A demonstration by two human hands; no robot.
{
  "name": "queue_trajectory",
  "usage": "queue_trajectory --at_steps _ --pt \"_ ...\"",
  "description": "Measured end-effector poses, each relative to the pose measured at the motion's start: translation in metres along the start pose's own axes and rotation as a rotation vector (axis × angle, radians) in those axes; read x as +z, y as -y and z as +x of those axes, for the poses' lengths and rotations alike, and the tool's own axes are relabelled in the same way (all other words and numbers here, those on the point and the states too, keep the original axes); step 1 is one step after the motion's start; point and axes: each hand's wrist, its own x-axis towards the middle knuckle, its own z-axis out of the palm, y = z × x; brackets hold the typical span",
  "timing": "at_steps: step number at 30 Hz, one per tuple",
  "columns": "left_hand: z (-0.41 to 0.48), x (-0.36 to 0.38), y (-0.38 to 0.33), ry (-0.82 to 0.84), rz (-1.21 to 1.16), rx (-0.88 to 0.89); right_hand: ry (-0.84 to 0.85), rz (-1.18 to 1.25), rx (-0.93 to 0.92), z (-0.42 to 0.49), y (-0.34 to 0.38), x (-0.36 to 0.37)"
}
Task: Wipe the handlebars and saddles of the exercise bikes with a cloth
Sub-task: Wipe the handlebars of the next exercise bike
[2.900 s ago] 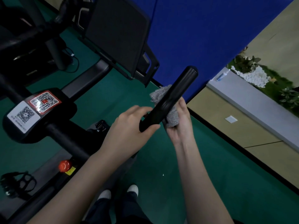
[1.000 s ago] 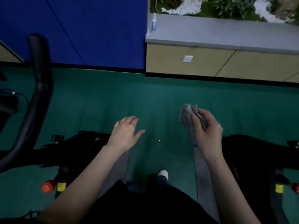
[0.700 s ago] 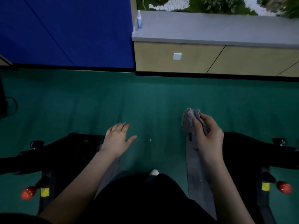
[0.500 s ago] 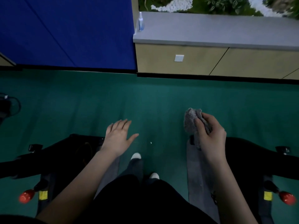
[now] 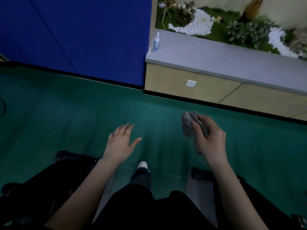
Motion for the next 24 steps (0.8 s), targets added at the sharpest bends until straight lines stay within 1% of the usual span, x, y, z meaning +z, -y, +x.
queue_trajectory --at_steps 4,9,17,24 --pt "0.043 -0.024 0.015 -0.015 -0.020 -0.032 0.020 -0.021 -0.046 0.050 0.019 0.029" --pt "0.070 -0.044 0.039 -0.097 -0.053 -0.144 0.089 -0.004 -0.090 0.107 0.039 0.066" --pt "0.104 -0.060 0.076 -0.164 -0.112 -0.450 0.318 0.063 -0.175 0.201 0.056 0.132" --pt "0.168 -0.089 0.081 -0.260 -0.151 -0.641 0.477 0.108 -0.308 0.316 0.062 0.184"
